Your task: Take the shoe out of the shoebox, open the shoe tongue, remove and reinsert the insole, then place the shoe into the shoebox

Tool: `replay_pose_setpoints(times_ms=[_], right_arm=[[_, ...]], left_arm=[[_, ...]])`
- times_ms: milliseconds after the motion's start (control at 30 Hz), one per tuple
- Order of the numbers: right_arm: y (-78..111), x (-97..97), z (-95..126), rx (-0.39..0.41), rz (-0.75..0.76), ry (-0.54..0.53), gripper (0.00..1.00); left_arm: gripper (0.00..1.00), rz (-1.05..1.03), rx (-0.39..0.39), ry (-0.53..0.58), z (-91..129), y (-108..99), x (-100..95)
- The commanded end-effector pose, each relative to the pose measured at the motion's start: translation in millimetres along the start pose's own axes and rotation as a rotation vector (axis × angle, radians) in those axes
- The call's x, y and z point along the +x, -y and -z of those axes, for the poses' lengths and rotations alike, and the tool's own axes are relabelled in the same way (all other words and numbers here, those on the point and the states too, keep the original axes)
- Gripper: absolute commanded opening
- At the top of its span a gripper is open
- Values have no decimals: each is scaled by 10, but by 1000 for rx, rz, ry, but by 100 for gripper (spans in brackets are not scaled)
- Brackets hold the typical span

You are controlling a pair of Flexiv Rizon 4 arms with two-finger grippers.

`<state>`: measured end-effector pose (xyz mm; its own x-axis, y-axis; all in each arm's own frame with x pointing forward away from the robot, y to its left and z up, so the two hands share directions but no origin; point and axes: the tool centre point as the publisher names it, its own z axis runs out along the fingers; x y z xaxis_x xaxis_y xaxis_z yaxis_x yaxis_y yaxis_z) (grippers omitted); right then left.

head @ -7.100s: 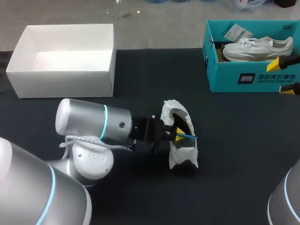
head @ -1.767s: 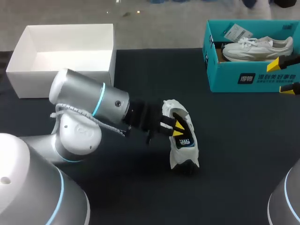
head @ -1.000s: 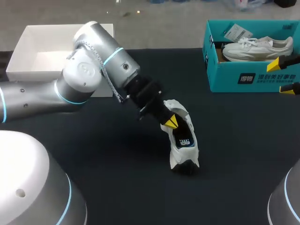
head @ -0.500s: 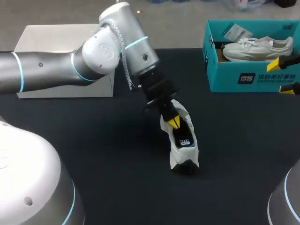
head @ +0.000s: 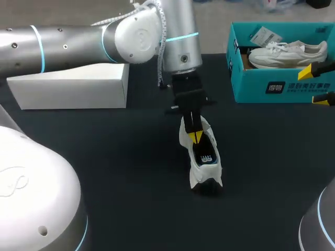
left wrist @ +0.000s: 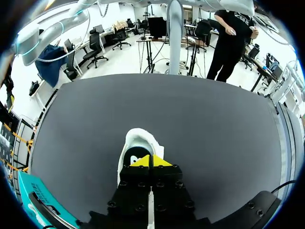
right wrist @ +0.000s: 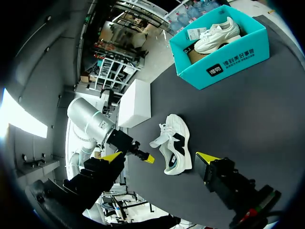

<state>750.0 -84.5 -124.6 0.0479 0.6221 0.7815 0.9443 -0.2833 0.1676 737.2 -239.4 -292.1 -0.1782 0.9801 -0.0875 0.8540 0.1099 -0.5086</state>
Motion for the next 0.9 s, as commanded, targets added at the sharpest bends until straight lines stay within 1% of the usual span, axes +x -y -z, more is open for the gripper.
replay_pose_setpoints(times_ms=[33,133,300,467,633,667,733,767,900], right_arm=[[4,2,-4,-1,-2,2,100],[4,2,-4,-1,-2,2,100],[4,2,-4,-1,-2,2,100],[4,2,-4,-1,-2,2,100],[4,2,-4,-1,-2,2,100],[4,2,-4,-1,-2,2,100],[4,2,-4,-1,-2,2,100],[4,2,-4,-1,-2,2,100],[4,2,-4,-1,-2,2,100]], left_arm=[[0,-41,-1,-152,-251,-58,-161],[0,-36,-13,-170,-373,-137,-170],[0,-46,-30,-176,-483,-178,-167],[0,-55,-82,-159,-580,-259,-174],[0,-48,-134,-134,-628,-319,-231],[0,-45,-133,-118,-643,-336,-247],[0,-36,-148,-127,-698,-367,-265],[0,-34,-136,-128,-734,-379,-267],[0,-30,-132,-142,-887,-399,-266]])
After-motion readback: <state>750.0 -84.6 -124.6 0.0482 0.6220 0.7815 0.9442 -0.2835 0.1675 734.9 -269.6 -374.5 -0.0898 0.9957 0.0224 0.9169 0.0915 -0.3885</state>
